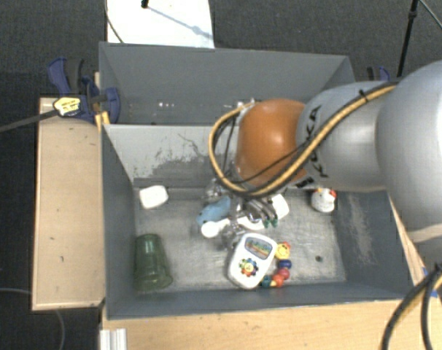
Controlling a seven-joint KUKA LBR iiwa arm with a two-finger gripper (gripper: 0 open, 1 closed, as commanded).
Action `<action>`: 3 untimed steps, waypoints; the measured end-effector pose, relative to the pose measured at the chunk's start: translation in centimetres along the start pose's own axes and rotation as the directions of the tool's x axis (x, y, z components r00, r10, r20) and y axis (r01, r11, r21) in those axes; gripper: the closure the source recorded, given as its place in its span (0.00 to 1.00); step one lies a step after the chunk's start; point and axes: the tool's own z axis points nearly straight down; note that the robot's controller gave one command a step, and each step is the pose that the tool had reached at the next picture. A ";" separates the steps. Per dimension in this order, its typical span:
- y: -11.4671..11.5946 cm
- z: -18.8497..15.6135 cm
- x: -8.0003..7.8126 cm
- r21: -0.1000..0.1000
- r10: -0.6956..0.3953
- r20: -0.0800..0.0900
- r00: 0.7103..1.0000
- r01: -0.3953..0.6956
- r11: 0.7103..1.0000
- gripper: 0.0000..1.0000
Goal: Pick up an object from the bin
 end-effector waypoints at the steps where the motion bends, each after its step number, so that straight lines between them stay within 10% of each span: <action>1: 0.0 -0.2 -0.7 0.001 -0.053 0.003 0.999 0.053 0.999 1.00; 3: 0.0 -0.6 -0.6 0.001 -0.052 -0.001 0.999 0.052 0.999 1.00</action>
Offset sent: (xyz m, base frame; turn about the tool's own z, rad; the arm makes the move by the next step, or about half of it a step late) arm 0.0000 0.0000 0.0000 0.0000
